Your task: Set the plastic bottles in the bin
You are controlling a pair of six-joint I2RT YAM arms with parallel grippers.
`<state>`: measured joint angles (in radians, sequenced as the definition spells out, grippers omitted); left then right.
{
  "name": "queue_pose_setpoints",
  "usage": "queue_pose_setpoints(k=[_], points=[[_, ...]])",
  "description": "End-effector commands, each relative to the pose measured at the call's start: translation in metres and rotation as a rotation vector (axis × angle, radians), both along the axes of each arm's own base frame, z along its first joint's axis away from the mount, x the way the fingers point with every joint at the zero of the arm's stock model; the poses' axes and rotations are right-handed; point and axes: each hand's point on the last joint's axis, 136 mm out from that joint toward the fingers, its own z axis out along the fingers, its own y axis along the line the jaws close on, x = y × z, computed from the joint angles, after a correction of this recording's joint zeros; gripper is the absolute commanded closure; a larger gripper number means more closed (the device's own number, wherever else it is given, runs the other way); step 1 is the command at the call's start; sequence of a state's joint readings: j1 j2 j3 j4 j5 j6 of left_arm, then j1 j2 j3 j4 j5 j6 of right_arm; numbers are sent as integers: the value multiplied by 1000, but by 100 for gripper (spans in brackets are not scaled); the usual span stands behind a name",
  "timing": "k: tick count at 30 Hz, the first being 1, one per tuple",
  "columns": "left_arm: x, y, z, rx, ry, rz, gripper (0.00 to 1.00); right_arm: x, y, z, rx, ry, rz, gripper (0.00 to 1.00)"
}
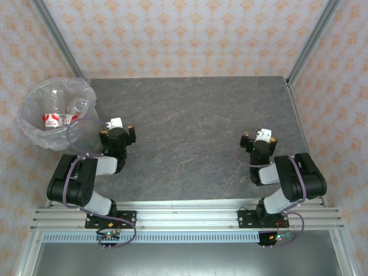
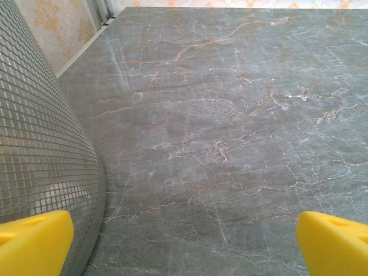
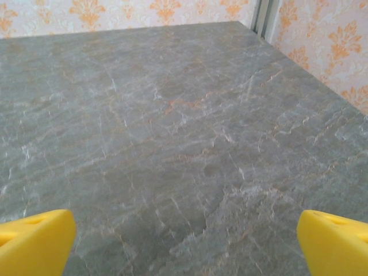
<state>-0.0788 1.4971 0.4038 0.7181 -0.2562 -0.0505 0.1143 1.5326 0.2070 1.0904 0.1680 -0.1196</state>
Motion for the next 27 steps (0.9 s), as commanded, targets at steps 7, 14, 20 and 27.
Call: queue_pose_setpoints(k=[7,14,20,27], points=[[1,12,17,27,-70,69,0,32,-26,11,96,41,-113,1],[1,12,17,27,-70,69,0,40,3,7,140,76,104,1],[1,12,17,26,-69,69,0,40,2,7,138,75,104,1],[1,11,17,27,-71,66,0,39,2,7,137,74,102,1]])
